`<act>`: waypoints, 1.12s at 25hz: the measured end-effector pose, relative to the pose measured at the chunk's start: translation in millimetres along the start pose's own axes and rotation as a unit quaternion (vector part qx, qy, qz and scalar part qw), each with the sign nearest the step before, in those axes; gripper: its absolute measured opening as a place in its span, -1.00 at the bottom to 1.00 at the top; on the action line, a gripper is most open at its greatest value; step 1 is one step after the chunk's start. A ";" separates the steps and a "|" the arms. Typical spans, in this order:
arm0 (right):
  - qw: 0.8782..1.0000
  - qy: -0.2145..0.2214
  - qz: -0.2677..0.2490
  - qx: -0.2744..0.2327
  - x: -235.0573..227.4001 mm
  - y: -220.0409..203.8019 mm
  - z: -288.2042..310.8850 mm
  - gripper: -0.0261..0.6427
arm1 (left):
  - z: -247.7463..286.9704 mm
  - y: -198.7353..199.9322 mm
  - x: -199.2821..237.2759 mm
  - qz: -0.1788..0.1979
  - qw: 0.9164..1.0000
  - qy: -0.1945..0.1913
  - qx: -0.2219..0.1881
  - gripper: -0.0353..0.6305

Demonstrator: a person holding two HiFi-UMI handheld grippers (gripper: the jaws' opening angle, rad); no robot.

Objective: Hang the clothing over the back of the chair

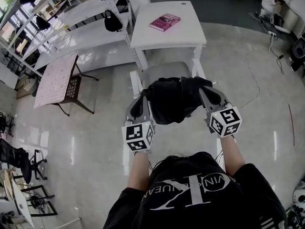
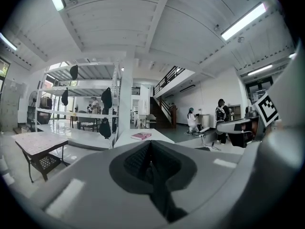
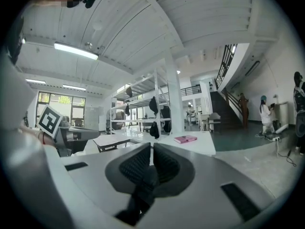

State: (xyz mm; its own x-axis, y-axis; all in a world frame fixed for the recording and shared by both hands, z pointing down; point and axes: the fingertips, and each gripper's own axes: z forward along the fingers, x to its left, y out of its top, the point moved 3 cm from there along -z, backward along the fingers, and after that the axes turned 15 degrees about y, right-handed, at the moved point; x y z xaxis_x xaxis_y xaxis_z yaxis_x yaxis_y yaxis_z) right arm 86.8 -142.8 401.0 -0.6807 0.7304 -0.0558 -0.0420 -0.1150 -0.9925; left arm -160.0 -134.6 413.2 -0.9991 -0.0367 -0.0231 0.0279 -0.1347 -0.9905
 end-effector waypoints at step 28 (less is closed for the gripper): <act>0.999 0.048 -0.015 0.001 22.9 -8.9 -61.4 -0.83 | -75.4 -9.8 -32.6 -0.010 0.997 0.070 -0.019 -0.86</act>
State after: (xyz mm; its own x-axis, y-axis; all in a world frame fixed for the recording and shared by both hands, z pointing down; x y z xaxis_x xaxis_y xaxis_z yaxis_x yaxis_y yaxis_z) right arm 116.5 -83.7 401.9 -0.6054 0.7951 -0.0365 -0.0624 -0.0931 -0.9937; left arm -130.2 -57.4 413.4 -0.9944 0.1037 -0.0199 0.0098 -0.0971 -0.9952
